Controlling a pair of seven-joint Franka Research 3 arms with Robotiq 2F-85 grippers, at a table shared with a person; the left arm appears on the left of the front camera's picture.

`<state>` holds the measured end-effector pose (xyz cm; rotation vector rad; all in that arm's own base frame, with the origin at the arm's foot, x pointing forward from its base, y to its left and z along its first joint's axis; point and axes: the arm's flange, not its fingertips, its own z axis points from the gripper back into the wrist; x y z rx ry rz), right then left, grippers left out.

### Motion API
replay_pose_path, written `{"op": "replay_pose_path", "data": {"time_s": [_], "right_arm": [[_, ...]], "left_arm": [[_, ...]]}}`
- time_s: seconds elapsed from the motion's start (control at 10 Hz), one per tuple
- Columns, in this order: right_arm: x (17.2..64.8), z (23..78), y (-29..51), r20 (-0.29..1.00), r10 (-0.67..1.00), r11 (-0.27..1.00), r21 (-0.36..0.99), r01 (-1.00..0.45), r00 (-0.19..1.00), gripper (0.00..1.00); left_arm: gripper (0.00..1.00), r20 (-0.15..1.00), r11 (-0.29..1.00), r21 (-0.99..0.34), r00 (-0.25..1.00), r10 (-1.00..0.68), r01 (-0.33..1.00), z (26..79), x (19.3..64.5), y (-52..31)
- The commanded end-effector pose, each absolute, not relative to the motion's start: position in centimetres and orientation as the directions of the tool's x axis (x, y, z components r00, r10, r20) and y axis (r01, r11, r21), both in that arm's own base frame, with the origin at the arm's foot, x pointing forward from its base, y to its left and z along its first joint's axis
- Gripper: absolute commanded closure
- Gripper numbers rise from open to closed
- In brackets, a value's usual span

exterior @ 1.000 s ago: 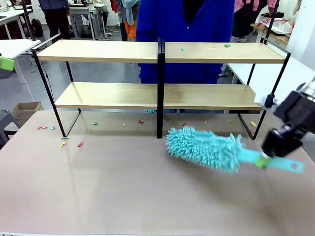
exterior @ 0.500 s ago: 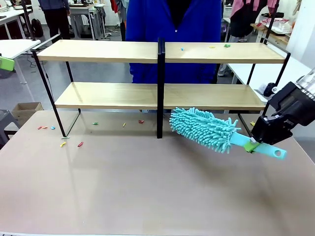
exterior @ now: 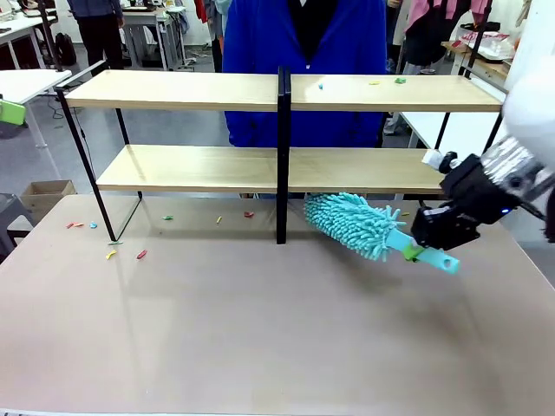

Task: Clean the shelves.
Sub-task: Clean another randomly selected level of the Shelf with the Duster.

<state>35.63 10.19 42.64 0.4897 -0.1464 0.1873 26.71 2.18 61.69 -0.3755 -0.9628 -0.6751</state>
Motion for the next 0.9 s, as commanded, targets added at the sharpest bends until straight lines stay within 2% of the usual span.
{"op": "replay_pose_path", "data": {"time_s": [0.0, 0.5, 0.8], "right_arm": [[34.4, 39.6, 11.3, 0.274, 0.053, 0.875, 0.450, -0.177, 0.960, 0.87], [35.7, 36.0, 13.2, 0.215, 0.073, 0.884, 0.438, -0.164, 0.974, 0.87], [35.3, 36.1, 12.5, 0.234, 0.008, 0.936, 0.341, -0.090, 0.972, 0.87]], "left_arm": [[0.00, 0.853, 0.727, -0.004, 0.382, -0.355, 0.686, 61.7, 26.8, 2.3], [0.00, 0.853, 0.727, -0.004, 0.382, -0.355, 0.686, 61.7, 26.8, 2.3], [0.00, 0.853, 0.727, -0.004, 0.382, -0.355, 0.686, 61.7, 26.8, 2.3]]}}
